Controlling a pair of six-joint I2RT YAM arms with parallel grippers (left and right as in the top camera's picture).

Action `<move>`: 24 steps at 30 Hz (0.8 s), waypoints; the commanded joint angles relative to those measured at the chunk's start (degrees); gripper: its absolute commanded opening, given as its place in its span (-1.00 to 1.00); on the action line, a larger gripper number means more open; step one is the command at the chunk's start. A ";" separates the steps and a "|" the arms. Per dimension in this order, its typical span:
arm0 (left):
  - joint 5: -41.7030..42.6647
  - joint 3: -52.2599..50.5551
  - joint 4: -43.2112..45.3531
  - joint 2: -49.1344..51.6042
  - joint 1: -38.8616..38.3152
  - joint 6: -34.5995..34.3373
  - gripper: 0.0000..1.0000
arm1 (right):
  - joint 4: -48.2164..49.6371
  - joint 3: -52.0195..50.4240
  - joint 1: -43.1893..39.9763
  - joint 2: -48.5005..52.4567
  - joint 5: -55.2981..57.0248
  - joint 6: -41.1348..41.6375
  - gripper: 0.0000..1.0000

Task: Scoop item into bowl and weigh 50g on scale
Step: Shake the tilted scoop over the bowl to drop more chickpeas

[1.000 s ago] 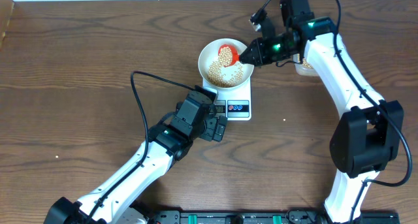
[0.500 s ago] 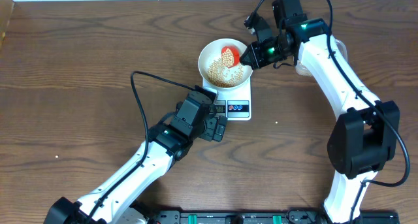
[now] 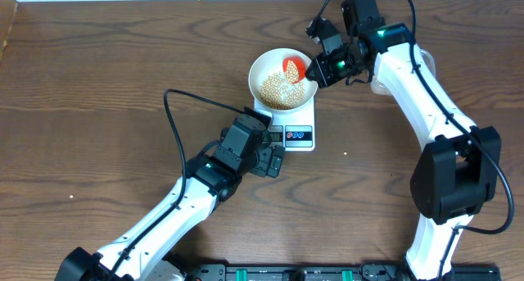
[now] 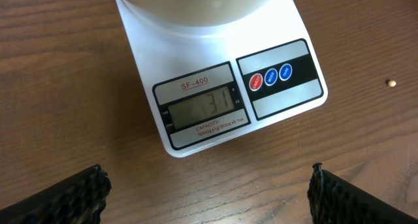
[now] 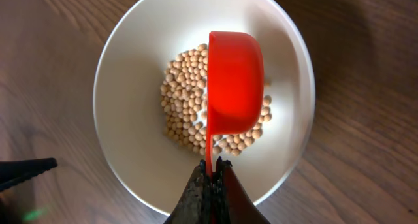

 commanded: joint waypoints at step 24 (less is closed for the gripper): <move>0.31 -0.22 -0.09 -0.20 0.28 0.37 0.98 | 0.20 1.44 0.20 -1.97 -2.32 -2.38 -0.98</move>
